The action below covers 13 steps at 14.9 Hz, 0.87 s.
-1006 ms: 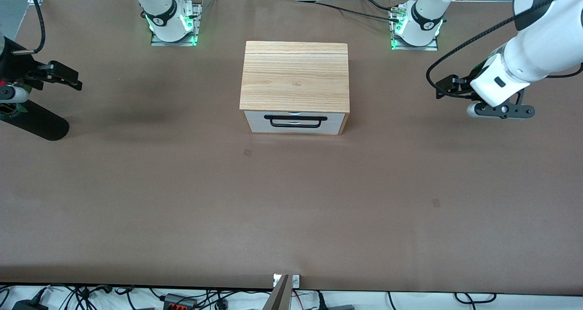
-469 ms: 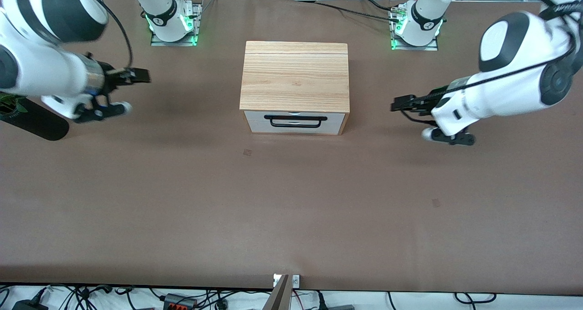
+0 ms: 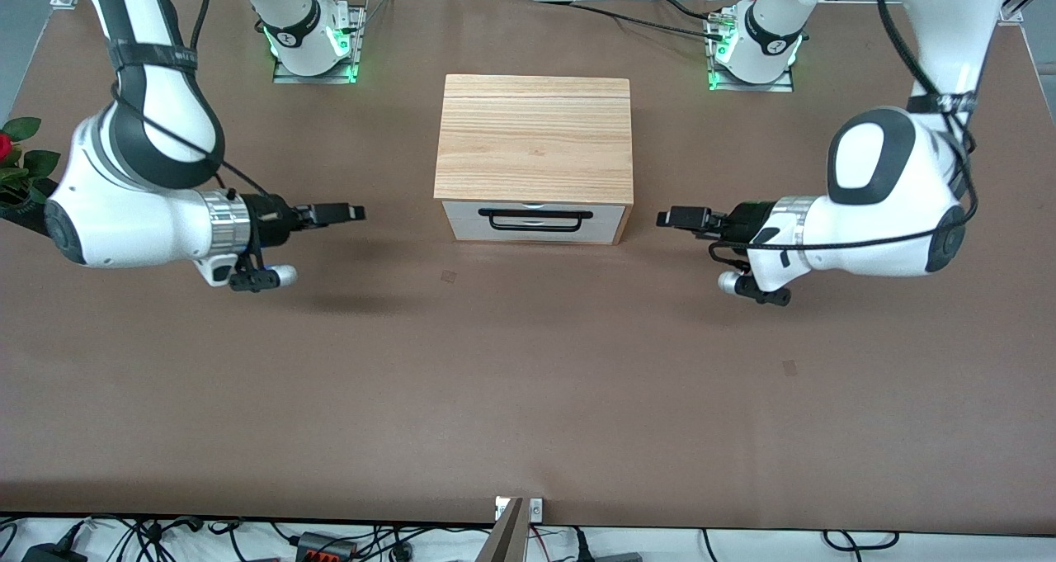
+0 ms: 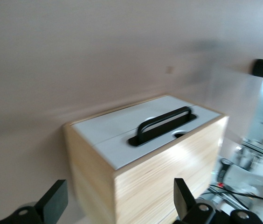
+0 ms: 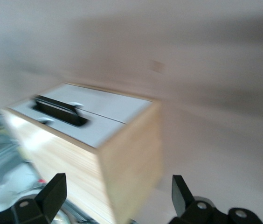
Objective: Pull top drawer with both arms simultaneously
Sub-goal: 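Move both grippers inward toward the black drawer handle ends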
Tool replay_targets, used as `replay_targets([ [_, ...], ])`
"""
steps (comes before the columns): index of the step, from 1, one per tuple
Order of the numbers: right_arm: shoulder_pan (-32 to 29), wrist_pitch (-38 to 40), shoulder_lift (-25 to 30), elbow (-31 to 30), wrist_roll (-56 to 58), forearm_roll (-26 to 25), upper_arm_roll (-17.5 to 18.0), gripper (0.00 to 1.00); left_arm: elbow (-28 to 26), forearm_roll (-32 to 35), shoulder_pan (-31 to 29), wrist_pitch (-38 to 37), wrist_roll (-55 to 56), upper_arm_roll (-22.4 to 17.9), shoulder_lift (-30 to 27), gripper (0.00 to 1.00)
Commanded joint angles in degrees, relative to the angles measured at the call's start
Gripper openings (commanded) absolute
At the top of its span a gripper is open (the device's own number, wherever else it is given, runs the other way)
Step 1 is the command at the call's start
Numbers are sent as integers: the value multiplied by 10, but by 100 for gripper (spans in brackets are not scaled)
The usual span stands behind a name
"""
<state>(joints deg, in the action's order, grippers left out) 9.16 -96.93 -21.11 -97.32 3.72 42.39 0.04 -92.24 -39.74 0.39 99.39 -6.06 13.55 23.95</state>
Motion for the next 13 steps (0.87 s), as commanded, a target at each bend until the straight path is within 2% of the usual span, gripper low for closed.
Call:
replay_targets([
  [1, 15, -44, -3, -37, 64, 99, 1, 100, 22, -80, 8, 13, -63, 1, 50, 100],
  [3, 23, -53, -23, -52, 143, 162, 1, 100, 20, -151, 22, 16, -103, 1, 83, 100],
  [5, 29, -53, -42, -73, 225, 247, 1, 100, 13, -213, 25, 18, -161, 0, 116, 100],
  [7, 40, -54, -58, -101, 303, 347, 1, 100, 13, -226, 30, 18, -241, 0, 135, 100],
  [10, 53, -54, -90, -111, 396, 425, 1, 100, 13, -236, 30, 15, -301, 1, 152, 100],
  [13, 76, -51, -125, -130, 500, 522, 1, 100, -20, -308, 31, 14, -356, 1, 165, 100],
])
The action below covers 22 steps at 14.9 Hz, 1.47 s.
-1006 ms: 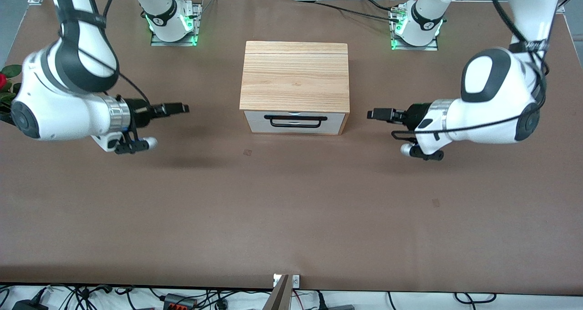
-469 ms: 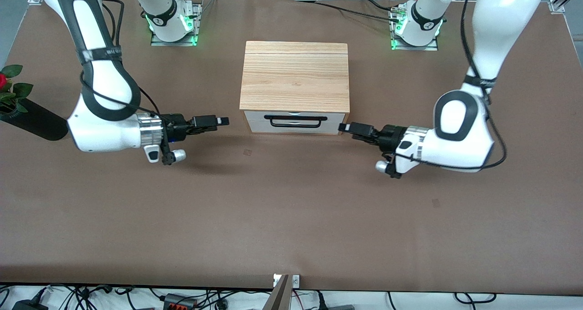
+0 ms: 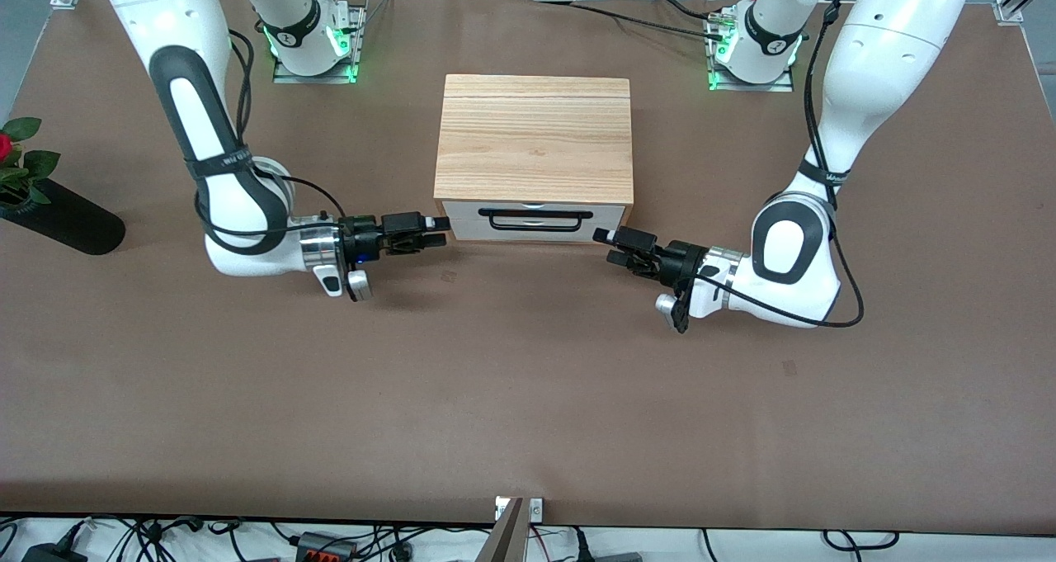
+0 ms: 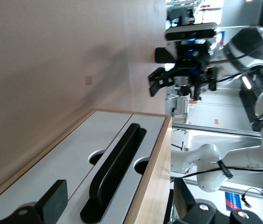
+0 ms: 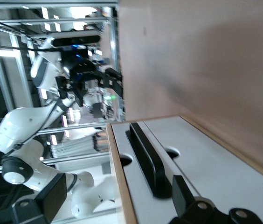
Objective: Pull top drawer with both arms simultaneously
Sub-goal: 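Close both grippers on the ends of the black handle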
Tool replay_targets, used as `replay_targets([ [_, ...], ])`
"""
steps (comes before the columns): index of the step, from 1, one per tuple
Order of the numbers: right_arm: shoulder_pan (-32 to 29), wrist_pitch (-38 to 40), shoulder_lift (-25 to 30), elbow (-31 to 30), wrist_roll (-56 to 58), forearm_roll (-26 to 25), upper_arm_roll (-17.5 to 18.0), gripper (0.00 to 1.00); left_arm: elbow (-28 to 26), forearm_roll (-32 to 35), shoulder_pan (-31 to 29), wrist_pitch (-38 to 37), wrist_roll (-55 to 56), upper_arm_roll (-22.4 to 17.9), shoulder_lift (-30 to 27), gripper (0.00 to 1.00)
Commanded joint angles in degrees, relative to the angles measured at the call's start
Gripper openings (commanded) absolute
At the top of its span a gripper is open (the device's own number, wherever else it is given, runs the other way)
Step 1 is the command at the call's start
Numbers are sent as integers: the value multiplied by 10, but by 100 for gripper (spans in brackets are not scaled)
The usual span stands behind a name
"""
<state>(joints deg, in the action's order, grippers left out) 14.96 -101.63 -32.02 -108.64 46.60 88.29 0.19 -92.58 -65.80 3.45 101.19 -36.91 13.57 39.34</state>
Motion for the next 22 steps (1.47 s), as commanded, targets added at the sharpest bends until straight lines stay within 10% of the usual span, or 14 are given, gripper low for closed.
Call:
replay_targets([
  [1, 29, -2, -27, -23, 112, 103, 0, 100, -36, -79, 1, -4, -54, 1, 14, 100],
  [5, 59, 3, -56, -31, 187, 176, 0, 100, -55, -110, 8, -10, -55, 1, 28, 100],
  [13, 70, 42, -63, -35, 188, 177, 0, 35, -111, -176, 6, -11, -63, 29, 30, 74],
  [22, 74, 41, -68, -41, 190, 176, 0, 11, -123, -180, 6, -10, -64, 31, 30, 38],
])
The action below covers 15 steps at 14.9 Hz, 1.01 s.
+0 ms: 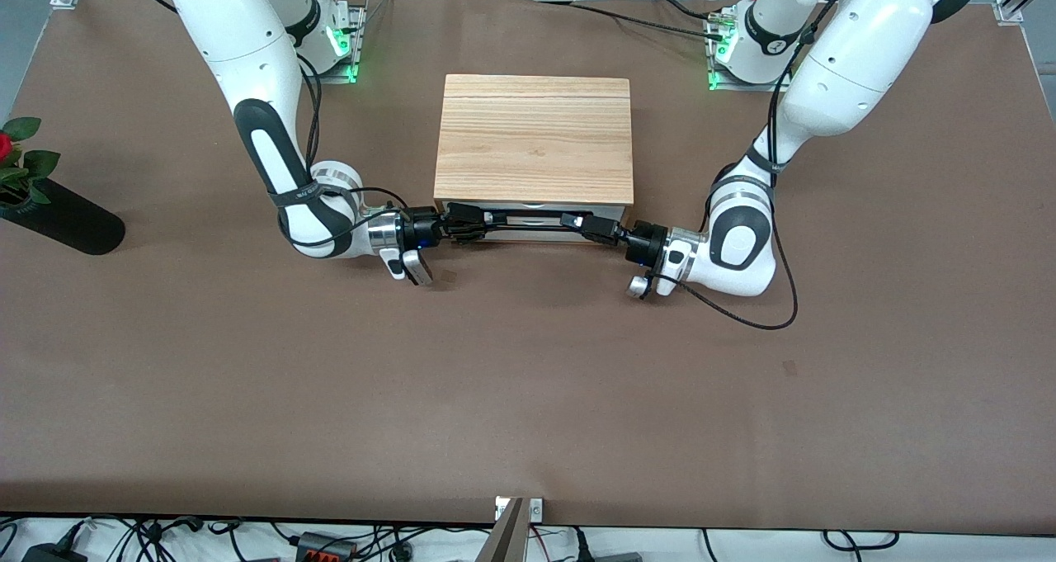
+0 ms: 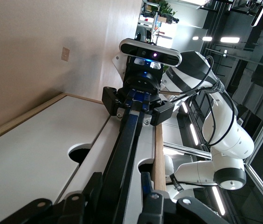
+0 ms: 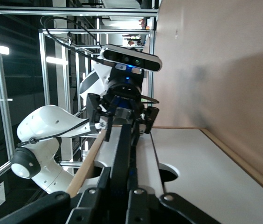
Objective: Pull top drawer with both arms simultaneously
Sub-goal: 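Close both grippers on the ends of the black handle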
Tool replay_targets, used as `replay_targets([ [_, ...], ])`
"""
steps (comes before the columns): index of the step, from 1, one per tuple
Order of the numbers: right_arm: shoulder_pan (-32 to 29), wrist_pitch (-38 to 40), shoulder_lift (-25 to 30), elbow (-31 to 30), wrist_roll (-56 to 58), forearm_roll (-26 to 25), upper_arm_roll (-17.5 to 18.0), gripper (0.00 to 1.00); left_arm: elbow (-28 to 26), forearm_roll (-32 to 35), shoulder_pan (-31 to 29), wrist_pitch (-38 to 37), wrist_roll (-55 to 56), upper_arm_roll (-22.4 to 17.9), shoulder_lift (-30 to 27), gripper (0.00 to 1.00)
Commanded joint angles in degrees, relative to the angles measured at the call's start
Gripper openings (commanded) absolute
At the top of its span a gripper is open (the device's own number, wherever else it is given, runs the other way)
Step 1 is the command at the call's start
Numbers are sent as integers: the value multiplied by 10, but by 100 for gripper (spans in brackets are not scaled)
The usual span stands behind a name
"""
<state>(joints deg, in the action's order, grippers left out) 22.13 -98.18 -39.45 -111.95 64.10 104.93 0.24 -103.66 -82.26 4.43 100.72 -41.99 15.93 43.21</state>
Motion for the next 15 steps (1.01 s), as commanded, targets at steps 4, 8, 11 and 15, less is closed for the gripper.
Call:
replay_targets([
  [4, 2, 4, 6, -8, 15, 10, -1, 9, -16, -16, -2, -5, -13, 8, -8, 32],
  [8, -2, 7, 5, -5, 12, 11, -1, 9, -21, -16, -4, -4, -32, 8, -8, 19],
  [11, -2, 7, 5, -5, 14, 11, -1, 9, -19, -16, -5, -4, -32, 8, -8, 15],
  [15, -1, 6, 5, -4, 14, 11, -1, 9, -15, -20, -3, 1, -31, 8, -8, 14],
])
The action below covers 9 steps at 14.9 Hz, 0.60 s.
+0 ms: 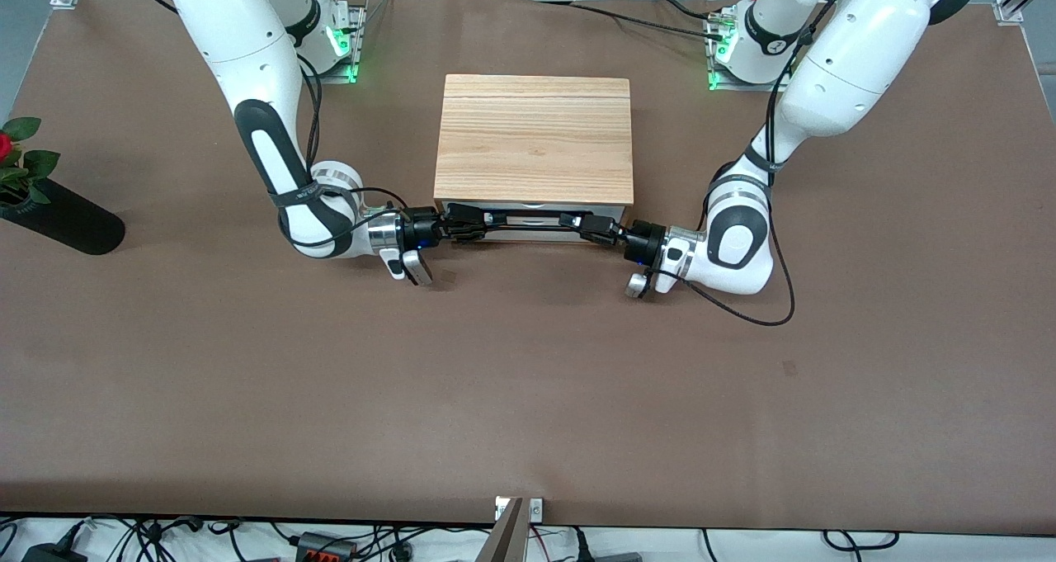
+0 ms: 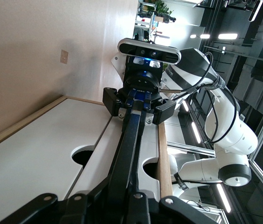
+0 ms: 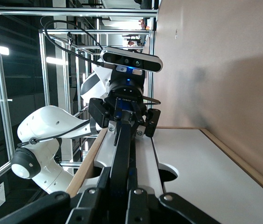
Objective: Pull top drawer with both arms simultaneously
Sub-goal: 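Pull the drawer handle outward with both grippers together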
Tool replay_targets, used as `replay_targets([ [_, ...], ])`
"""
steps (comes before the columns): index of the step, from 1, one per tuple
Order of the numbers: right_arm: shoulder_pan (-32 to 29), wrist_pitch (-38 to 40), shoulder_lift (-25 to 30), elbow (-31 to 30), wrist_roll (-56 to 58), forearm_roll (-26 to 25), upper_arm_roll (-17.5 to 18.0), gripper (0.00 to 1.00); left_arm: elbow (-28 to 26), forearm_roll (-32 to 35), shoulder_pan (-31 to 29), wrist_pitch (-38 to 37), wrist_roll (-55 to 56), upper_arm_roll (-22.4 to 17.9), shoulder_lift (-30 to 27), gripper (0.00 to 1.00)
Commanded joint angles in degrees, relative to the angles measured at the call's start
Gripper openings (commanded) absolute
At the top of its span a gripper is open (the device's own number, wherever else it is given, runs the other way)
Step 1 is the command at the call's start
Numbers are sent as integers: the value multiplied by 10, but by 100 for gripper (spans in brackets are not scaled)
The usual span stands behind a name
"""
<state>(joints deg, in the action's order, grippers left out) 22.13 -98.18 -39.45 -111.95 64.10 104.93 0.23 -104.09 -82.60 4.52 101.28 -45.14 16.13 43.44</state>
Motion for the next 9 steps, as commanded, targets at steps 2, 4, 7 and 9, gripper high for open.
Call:
replay_targets([
  [2, -2, 6, 6, -3, 14, 11, 0, 9, -8, -20, -5, -5, 5, 5, -7, 13],
  [4, -2, 5, 6, 2, 12, 11, 0, 8, -6, -23, -6, -3, 5, 4, -6, 13],
  [7, -6, 1, 4, 19, 5, 11, -1, 8, 8, -24, -7, -2, 7, 0, -4, 13],
  [9, -7, -2, -5, 37, 4, 12, -3, 8, 18, -24, -8, -2, 5, -1, 5, 13],
])
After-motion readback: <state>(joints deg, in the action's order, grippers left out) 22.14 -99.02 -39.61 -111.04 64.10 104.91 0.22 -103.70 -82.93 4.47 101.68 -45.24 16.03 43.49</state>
